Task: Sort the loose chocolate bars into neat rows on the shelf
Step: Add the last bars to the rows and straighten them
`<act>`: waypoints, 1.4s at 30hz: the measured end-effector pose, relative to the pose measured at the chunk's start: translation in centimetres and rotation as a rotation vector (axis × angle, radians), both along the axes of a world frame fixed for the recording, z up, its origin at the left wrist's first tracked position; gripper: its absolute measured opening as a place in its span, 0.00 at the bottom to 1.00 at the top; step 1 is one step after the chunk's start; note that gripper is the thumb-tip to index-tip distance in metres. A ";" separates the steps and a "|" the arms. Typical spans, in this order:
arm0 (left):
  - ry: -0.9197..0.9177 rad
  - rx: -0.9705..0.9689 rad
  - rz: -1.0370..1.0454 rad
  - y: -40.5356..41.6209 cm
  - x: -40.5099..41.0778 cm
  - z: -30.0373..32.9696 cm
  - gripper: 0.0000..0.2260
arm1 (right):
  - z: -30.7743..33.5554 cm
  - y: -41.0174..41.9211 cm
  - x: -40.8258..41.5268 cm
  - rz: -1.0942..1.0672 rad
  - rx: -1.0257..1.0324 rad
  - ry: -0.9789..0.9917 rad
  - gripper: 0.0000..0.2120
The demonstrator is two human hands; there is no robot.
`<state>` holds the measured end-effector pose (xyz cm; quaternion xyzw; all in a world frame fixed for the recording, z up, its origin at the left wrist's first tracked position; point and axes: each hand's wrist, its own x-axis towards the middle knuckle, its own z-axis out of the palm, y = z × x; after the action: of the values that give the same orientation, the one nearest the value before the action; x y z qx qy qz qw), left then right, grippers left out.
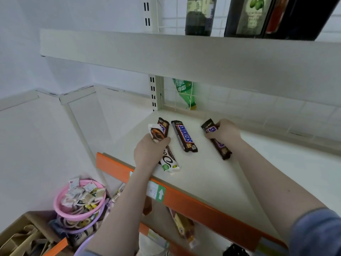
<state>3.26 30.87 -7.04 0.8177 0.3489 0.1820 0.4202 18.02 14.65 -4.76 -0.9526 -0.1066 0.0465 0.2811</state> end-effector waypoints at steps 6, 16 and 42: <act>-0.282 -0.348 0.047 0.8 -0.8 0.0 0.10 | 0.9 2.1 -2.3 0.014 0.532 0.144 0.14; -0.480 -0.616 0.057 1.0 -1.0 -0.2 0.09 | 0.5 6.6 -4.1 0.132 0.307 0.196 0.13; -0.591 -1.070 -0.038 -2.7 -1.7 0.8 0.06 | 1.8 -4.5 -10.5 0.021 0.646 0.253 0.07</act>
<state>1.54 28.19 -6.21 0.4141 0.2461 0.1931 0.8548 7.52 10.17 -2.99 -0.7999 -0.0901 0.1308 0.5787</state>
